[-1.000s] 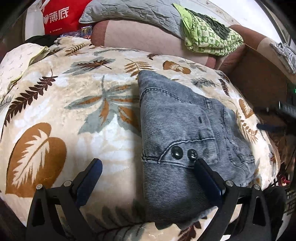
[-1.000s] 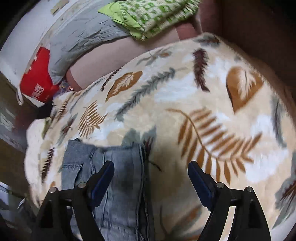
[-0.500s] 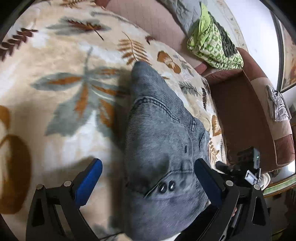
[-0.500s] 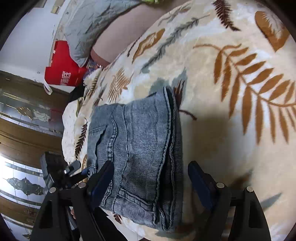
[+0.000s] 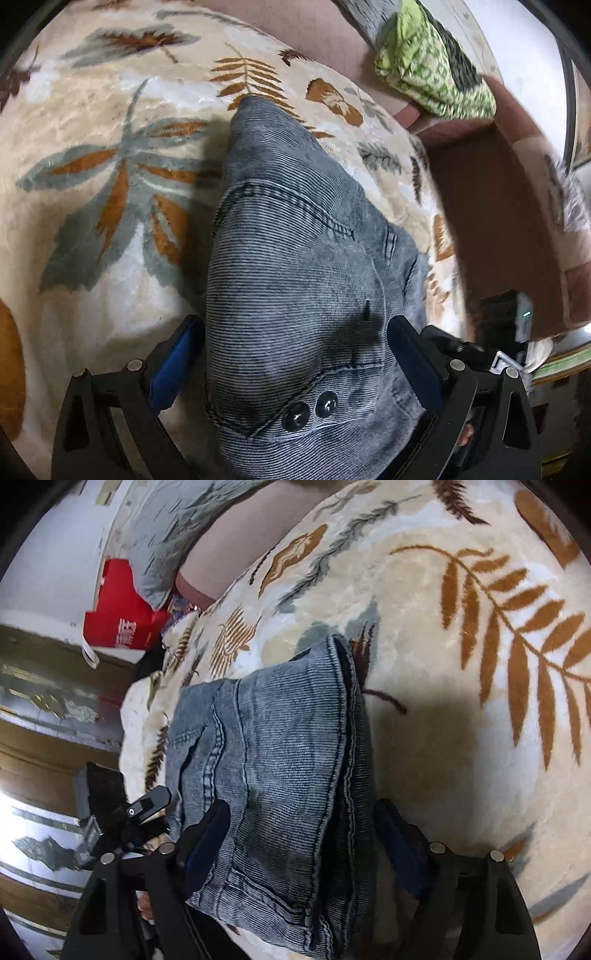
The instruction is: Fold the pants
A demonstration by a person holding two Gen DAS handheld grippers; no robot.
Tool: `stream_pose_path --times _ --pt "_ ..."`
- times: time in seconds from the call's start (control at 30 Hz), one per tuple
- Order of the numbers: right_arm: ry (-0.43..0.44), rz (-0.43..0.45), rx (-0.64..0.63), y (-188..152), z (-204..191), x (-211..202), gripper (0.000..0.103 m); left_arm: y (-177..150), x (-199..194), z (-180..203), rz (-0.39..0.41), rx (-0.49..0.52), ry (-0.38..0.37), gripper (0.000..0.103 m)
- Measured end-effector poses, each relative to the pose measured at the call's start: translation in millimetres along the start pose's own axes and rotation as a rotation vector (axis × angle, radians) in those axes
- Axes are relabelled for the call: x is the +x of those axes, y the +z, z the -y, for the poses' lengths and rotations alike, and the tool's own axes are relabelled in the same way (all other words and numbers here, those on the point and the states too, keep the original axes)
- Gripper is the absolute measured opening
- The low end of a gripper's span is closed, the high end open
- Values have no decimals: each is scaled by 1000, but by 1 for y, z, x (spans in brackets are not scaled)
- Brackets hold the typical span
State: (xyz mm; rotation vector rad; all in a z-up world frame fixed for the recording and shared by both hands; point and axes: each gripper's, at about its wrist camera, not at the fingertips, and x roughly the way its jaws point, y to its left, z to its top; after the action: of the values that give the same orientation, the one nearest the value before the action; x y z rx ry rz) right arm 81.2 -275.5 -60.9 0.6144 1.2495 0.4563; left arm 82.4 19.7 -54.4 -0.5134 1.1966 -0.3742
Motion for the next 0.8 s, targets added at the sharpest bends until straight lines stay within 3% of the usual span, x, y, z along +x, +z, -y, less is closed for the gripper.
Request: stream_pose_path --times 0.2,0.43,0.6,0.63,0.73,0.8 --pt "-47 9 -30 -2 -6 1 81 -16 8 26 26 157 186 99" --pt "-68 18 -38 -4 -7 1 80 -17 6 24 33 169 204 99" --pt "-127 15 -70 -6 -11 1 67 -17 9 28 34 181 221 98" --pt "-141 16 -72 -6 -10 1 59 -18 9 29 34 188 227 96" --pt "-143 19 -66 -6 -8 -1 48 -21 9 38 33 234 236 77" --pt "-154 21 -84 -7 -13 -1 41 -22 9 46 37 273 247 59"
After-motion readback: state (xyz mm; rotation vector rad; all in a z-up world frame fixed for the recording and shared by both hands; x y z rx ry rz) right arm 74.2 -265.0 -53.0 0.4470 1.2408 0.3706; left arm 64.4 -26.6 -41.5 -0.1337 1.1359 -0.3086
